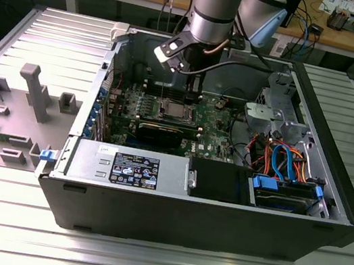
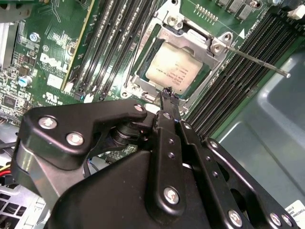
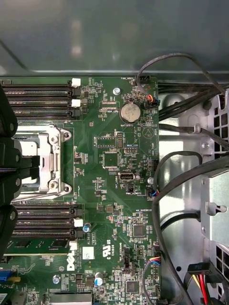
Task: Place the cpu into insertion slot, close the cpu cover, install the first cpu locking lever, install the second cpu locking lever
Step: 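Close the cpu cover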
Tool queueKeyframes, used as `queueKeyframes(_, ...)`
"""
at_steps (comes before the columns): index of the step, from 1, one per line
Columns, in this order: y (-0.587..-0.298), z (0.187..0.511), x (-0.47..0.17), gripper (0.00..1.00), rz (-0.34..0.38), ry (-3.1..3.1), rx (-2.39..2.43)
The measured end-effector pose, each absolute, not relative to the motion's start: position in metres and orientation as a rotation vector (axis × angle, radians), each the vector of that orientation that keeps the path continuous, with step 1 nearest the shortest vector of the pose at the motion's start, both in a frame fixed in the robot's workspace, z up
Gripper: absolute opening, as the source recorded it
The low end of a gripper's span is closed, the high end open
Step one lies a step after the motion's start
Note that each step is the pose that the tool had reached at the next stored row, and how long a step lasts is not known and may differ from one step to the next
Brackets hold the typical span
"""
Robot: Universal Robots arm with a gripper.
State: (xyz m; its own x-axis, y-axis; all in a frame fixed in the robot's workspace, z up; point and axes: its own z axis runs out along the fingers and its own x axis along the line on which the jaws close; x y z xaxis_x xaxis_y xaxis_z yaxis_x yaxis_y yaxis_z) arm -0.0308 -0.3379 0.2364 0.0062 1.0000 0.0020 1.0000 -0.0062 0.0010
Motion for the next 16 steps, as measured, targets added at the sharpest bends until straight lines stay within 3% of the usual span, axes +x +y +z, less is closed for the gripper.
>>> queueKeyframes(16,-0.338,0.222,-0.064,0.11,-0.003,-2.214,-2.227)
